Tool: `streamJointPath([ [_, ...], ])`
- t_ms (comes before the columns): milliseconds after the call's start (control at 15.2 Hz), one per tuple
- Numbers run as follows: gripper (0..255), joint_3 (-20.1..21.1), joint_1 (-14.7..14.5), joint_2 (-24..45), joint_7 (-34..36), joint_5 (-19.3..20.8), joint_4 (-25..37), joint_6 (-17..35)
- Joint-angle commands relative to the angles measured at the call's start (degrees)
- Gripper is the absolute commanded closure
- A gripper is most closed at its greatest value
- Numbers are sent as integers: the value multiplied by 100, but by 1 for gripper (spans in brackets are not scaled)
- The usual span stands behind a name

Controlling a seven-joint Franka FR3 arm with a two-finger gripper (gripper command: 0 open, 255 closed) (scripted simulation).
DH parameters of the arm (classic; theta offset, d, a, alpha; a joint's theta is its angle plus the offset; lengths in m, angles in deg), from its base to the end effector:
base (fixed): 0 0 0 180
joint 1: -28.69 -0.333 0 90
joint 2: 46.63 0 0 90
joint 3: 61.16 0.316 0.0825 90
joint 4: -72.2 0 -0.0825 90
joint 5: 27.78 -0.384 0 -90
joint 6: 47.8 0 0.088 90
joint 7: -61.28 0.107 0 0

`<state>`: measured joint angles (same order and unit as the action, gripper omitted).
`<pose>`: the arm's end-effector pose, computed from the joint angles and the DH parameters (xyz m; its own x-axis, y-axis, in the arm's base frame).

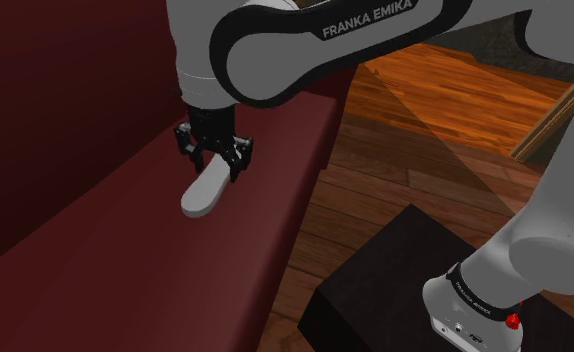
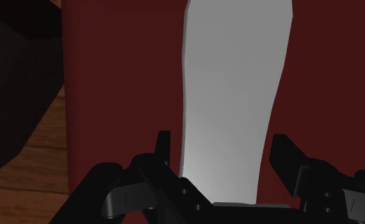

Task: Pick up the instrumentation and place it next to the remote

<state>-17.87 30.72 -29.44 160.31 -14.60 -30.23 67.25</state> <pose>0.4972 0.3737 0.4244 0.5945 -0.8041 0.0035 -0.8040 -0.5945 -0.0091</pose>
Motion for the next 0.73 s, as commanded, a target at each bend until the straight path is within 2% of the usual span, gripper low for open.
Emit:
streamJointPath([
  [0,255,-70,164,8,-249,-13,28,-2],
  [660,255,-481,849,355,-1405,79,581,-193],
])
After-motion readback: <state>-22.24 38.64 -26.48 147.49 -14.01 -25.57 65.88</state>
